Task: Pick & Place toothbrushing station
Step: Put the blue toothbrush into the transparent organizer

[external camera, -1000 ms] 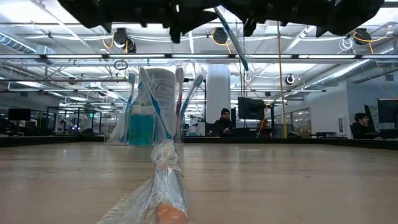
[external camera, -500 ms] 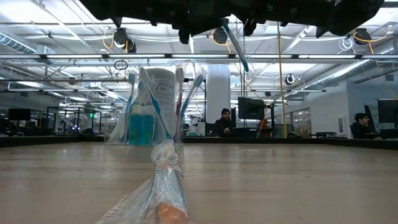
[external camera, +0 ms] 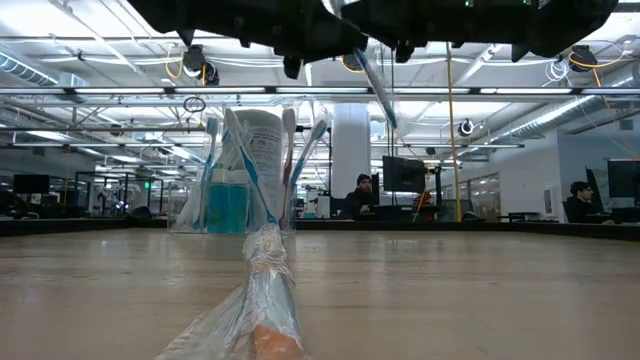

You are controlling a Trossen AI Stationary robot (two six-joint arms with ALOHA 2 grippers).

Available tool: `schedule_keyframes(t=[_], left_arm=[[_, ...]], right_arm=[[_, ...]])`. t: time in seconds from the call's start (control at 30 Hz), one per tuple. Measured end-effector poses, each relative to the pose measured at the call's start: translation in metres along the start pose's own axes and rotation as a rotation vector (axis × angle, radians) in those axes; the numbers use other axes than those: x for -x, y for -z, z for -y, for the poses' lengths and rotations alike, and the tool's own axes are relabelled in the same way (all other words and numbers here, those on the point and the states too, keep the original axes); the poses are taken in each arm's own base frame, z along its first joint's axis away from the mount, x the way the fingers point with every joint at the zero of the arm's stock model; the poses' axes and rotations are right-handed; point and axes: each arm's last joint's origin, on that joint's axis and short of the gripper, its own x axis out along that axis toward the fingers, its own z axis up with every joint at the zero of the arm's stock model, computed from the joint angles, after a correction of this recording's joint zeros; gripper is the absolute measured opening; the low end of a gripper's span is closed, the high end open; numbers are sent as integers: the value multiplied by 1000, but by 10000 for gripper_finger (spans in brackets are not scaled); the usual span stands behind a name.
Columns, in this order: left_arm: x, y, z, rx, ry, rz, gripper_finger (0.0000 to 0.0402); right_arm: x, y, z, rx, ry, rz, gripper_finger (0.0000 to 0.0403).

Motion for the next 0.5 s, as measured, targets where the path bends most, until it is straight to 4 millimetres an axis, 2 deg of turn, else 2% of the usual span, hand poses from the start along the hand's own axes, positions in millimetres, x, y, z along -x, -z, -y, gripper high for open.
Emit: schedule_keyframes(t=[0.13,0.27,0.37,0.5], left_arm=[[3,3,-3,-14,-103,-56,41],[15,-8,-6,9,-158,-63,35],[29,-21,-6,17,-175,-59,22],[54,-35,-6,14,-254,-89,25]], right_arm=[[0,5,1,5,5,-48,96],[0,5,1,7,6,-53,138],[0,5,1,15,7,-53,162],[0,5,3,18,65,-60,183]])
